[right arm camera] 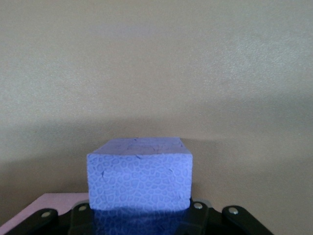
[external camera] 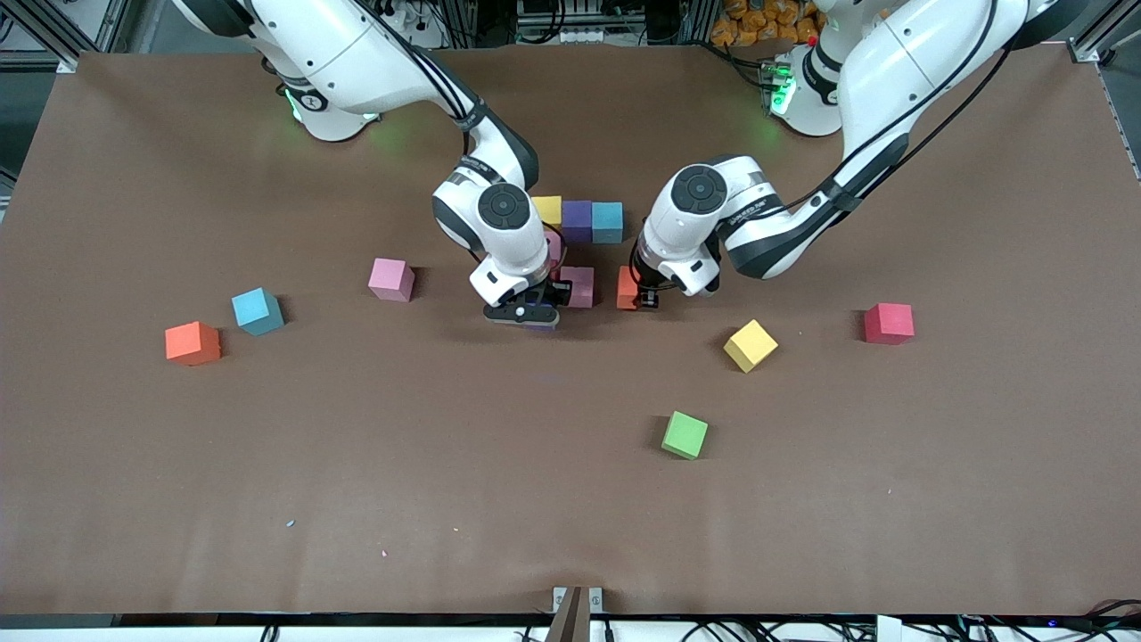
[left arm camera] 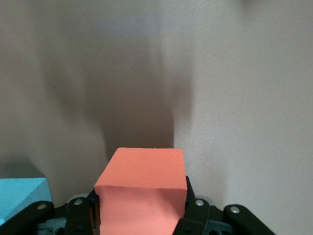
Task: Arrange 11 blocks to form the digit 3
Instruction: 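Carry the orange block to the block row with the left gripper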
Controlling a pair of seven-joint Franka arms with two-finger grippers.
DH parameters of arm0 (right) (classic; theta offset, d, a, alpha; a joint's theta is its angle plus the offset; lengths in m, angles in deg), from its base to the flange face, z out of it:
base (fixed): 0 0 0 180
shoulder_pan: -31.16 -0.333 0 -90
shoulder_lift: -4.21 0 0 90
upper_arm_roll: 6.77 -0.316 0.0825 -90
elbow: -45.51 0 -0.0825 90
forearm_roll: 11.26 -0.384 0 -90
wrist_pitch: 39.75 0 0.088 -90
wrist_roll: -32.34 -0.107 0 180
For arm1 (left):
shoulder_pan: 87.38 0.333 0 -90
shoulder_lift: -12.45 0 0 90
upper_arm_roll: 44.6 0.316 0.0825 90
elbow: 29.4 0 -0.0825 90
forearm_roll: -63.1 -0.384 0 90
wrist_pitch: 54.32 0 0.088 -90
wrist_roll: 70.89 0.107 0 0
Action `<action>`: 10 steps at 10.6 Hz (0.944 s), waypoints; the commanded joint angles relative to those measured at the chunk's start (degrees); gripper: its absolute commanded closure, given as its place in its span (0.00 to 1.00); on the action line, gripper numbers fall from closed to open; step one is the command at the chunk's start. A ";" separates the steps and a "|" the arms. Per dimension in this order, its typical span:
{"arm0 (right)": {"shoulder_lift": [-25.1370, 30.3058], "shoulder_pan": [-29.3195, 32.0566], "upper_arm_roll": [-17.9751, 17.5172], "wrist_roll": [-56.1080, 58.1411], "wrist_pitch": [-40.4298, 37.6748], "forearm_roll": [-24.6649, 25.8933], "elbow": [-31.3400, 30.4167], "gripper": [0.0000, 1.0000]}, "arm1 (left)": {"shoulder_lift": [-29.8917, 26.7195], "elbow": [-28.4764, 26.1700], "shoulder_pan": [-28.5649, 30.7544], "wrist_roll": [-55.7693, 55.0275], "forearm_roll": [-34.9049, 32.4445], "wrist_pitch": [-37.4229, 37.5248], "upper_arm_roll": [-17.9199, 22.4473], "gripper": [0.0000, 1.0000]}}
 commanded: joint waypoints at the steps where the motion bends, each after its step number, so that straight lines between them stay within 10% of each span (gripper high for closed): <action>1: 1.11 -0.03 -0.24 -1.18 -0.57 0.93 -1.89 1.00 | 0.58 1.82 -2.79 -1.50 1.30 0.49 1.99 1.00; 4: 1.02 0.06 -0.24 -1.35 -0.57 0.93 -1.80 0.93 | 0.58 3.30 -6.82 -2.91 1.30 0.57 4.88 1.00; 6: 1.02 0.06 -0.24 -1.44 -0.57 0.93 -1.80 0.59 | 0.76 4.53 -9.11 -3.61 1.48 1.62 6.73 1.00; 8: 1.02 0.06 -0.24 -1.53 -0.48 0.93 -1.71 0.00 | 1.37 5.33 -10.08 -3.88 1.65 1.72 6.83 1.00; 10: 1.02 0.06 -0.24 -1.53 -0.48 0.93 -1.71 0.00 | 1.63 5.25 -10.79 -3.97 1.74 1.72 6.92 1.00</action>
